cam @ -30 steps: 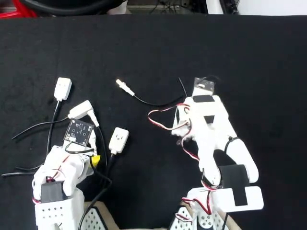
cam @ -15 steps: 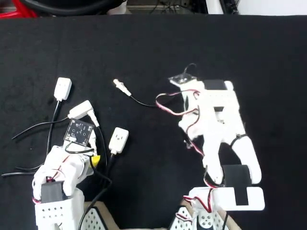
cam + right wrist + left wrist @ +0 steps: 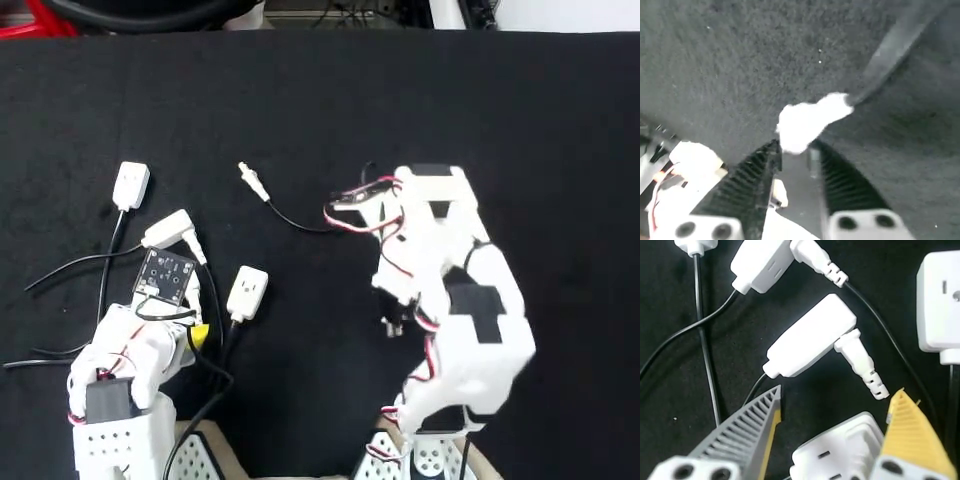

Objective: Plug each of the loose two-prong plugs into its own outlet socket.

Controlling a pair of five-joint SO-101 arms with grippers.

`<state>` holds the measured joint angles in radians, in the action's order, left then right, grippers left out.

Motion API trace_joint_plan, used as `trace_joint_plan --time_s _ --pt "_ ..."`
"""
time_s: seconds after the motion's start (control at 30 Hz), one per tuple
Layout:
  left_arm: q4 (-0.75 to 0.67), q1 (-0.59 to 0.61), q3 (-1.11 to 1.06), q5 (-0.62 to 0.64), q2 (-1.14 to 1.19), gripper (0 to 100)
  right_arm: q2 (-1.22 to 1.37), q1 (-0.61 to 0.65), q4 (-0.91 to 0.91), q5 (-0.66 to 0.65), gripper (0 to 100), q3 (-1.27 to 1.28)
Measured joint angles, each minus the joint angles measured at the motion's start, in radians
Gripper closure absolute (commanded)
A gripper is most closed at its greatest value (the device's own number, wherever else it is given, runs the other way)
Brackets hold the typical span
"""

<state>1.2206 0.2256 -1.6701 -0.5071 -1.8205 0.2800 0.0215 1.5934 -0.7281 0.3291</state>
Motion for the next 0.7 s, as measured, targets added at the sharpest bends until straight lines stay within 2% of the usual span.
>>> trace_joint_plan --time_s 0.17,0.43,0.53,0.63,0.7 --pt "0.000 0.000 0.000 0.000 0.000 67 0.124 0.000 0.123 0.035 74.2 -0.187" --pt "0.000 0.000 0.000 0.000 0.000 67 0.258 0.011 0.132 0.198 75.1 -0.327" --pt "0.000 0.000 0.000 0.000 0.000 67 0.276 0.012 0.132 0.227 80.8 -0.330" --pt "0.000 0.000 0.000 0.000 0.000 67 0.279 -0.002 0.132 0.233 91.4 -0.333" --pt "0.000 0.000 0.000 0.000 0.000 67 0.279 -0.026 0.132 0.233 93.3 -0.333"
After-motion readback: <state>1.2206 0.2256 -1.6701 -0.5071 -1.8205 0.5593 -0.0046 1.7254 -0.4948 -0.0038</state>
